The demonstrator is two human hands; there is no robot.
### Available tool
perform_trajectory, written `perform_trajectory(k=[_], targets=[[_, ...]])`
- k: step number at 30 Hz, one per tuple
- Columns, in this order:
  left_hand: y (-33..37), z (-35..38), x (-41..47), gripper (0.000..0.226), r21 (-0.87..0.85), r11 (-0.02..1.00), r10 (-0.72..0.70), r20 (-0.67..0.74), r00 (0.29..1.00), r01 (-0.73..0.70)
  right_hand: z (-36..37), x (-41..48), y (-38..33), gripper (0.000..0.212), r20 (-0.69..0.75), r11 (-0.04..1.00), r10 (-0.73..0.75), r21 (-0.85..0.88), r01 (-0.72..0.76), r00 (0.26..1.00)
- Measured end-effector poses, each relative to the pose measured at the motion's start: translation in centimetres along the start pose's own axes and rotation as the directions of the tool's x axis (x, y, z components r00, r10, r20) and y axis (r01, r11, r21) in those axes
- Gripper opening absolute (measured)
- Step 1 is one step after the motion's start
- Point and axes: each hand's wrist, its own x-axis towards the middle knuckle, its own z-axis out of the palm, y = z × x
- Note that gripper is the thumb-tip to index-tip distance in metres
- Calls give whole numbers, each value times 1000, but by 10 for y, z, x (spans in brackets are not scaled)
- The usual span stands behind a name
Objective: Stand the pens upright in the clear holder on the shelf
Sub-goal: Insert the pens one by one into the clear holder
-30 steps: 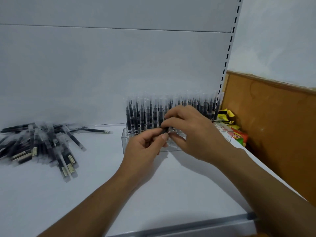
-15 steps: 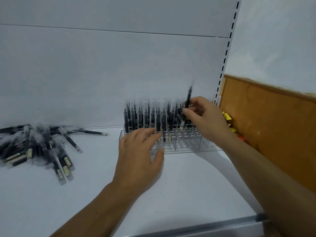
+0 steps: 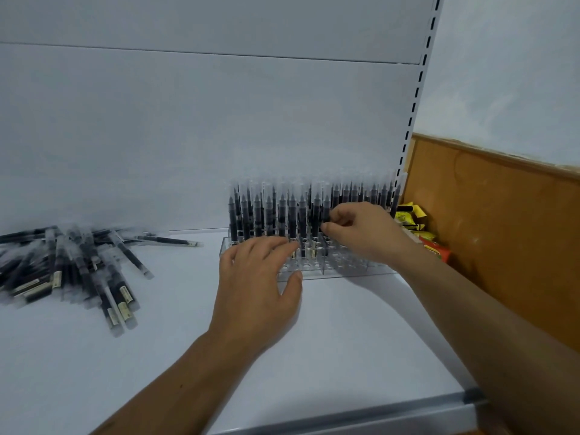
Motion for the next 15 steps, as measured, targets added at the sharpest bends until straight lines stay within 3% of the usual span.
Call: perform_trajectory(k=[3, 7, 15], targets=[[1, 0, 0, 52, 2, 1000, -2, 2, 1000, 2, -2, 0, -2, 29, 19, 1000, 14, 5, -14, 1000], [2, -1, -1, 55, 3, 1000, -1, 1, 1000, 1, -7, 0, -13, 57, -13, 962, 61, 269, -56, 998], [2, -2, -1, 54, 2, 1000, 6, -10, 1000, -6, 8, 6, -33, 61, -63, 991, 93, 100, -86, 994]])
